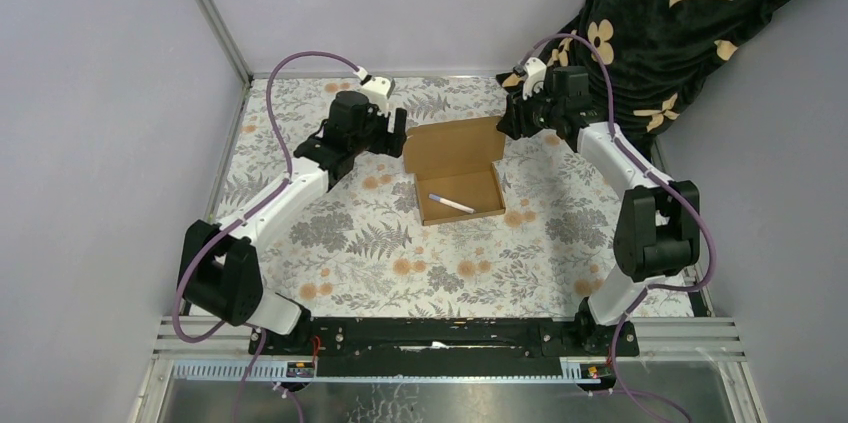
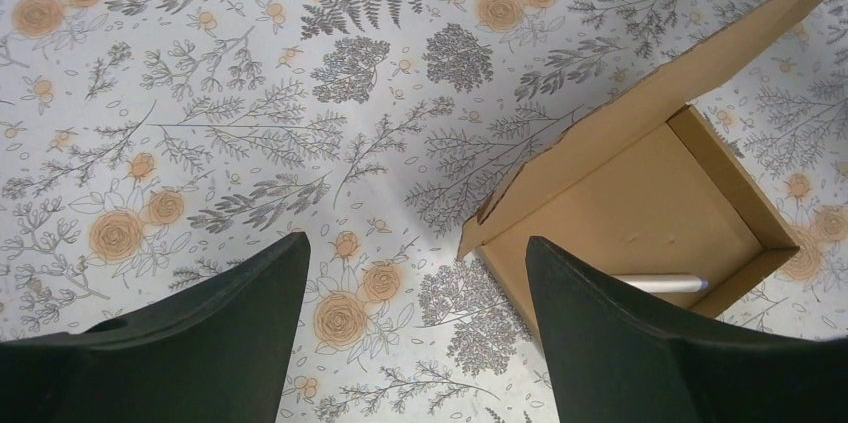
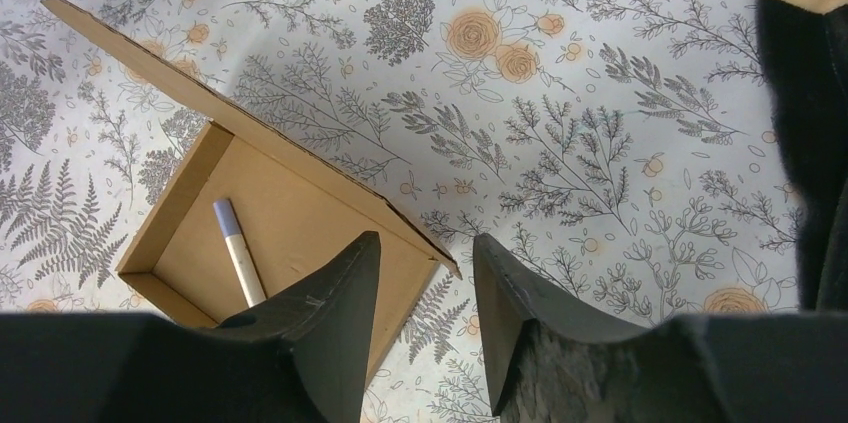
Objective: Fold the paper box
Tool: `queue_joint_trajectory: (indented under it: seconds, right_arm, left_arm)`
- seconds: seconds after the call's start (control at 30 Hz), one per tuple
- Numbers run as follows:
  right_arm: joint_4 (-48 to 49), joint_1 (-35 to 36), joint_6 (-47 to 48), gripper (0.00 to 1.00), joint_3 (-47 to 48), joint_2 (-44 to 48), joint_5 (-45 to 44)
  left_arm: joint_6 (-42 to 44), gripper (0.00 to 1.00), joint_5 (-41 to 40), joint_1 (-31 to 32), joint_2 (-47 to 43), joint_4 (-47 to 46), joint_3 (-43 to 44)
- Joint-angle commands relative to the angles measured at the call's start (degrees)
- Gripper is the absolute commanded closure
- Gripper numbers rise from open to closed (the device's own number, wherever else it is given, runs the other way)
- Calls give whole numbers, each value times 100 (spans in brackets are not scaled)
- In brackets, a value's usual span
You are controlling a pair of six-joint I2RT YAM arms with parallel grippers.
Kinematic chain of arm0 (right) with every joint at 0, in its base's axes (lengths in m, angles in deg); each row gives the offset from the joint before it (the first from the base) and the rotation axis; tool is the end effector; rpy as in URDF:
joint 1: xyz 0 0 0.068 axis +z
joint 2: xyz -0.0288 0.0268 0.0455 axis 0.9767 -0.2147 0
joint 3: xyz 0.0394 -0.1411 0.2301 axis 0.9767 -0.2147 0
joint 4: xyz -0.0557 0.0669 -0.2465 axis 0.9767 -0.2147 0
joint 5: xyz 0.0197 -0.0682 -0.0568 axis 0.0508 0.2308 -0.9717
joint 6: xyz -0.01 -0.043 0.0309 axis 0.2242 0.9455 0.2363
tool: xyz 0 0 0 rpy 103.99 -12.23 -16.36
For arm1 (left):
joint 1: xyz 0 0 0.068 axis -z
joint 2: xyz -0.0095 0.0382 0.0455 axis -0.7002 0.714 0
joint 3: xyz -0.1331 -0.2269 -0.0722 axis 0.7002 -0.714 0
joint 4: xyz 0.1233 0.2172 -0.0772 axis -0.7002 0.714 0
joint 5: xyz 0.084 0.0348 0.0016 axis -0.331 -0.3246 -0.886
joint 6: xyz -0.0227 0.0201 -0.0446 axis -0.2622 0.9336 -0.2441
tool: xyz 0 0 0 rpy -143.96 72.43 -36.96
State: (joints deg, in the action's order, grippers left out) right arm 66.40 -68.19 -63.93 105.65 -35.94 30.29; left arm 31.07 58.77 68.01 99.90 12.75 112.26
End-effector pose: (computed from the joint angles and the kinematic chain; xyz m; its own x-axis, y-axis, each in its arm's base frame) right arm 0.3821 0.0820 0.2877 -0.3500 -0.2568 -0.9009 -0.6799 0.7312 0.0557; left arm 0.3117 -0.1365 0.3006 -0.4543 0.1322 -0.8810 0.3807 0.9229 -0.0578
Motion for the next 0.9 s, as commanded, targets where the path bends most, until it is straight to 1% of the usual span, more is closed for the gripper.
queue_joint_trajectory:
  seconds: [0.0,0.23,0.33,0.53,0.63,0.73,0.87]
  right_arm:
    - [52,-18,48,53,219,-83,197]
    - [154,-18,-39,54,223,-212,259]
    - [187,-10,-68,57,213,-247,263]
    - [268,-1,-124,61,197,-287,248]
    - [316,7,-155,65,197,-298,252]
    - [340,16,-176,68,205,-328,298]
    - [336,26,-152,70,205,-336,304]
  left_arm:
    - [122,14,256,-28,72,-206,53]
    - [103,14,406,-26,235,-254,45]
    - [70,15,451,-21,331,-299,22]
    - [47,21,505,5,458,-380,10]
    - [39,28,534,11,489,-443,21]
    - [40,38,587,24,553,-447,72]
    - [40,45,629,50,626,-447,122]
